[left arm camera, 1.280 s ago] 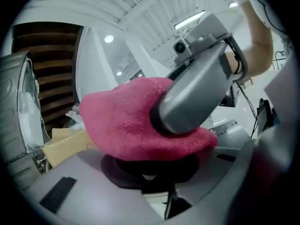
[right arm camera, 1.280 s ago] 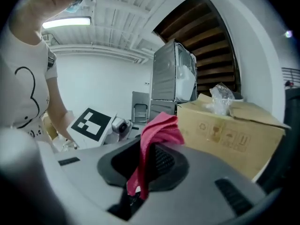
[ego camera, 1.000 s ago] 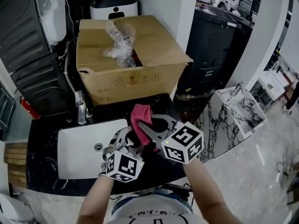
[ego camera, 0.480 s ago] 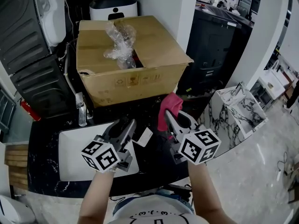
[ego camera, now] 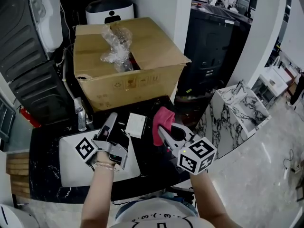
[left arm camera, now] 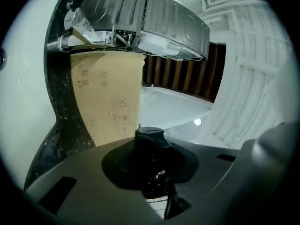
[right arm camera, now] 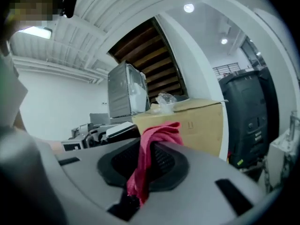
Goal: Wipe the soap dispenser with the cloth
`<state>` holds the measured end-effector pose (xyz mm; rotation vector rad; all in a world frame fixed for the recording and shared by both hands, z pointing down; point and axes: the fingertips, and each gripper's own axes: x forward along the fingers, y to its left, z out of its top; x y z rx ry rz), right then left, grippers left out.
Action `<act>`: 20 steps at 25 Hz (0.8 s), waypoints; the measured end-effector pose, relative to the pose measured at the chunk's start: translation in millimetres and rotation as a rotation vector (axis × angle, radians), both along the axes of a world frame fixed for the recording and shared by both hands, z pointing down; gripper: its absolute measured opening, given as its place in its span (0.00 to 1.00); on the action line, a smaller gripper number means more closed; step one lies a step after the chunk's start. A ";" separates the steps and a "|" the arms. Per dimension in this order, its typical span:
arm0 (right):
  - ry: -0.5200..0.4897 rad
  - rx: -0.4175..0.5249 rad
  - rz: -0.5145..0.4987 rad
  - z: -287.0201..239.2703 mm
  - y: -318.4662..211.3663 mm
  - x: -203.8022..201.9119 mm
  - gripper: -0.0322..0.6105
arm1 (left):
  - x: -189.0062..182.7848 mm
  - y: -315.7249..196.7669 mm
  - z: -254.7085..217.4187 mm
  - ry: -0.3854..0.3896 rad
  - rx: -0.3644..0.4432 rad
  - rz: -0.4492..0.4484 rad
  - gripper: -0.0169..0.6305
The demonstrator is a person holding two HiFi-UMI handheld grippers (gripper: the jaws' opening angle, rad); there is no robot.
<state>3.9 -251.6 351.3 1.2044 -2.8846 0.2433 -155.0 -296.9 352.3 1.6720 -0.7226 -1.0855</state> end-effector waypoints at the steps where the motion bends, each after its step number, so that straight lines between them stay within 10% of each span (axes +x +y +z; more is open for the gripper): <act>1: 0.024 0.033 -0.031 -2.6 2.3 -9.2 0.13 | 2.3 0.7 0.7 -0.002 -0.003 0.008 0.18; 14: 0.083 0.113 -0.390 -6.1 62.3 -59.0 0.13 | -7.7 1.3 5.7 -0.033 -0.041 -0.050 0.18; 20: 0.111 0.037 -0.231 13.0 36.6 -34.0 0.13 | -7.9 6.6 1.4 0.029 -0.028 -0.042 0.18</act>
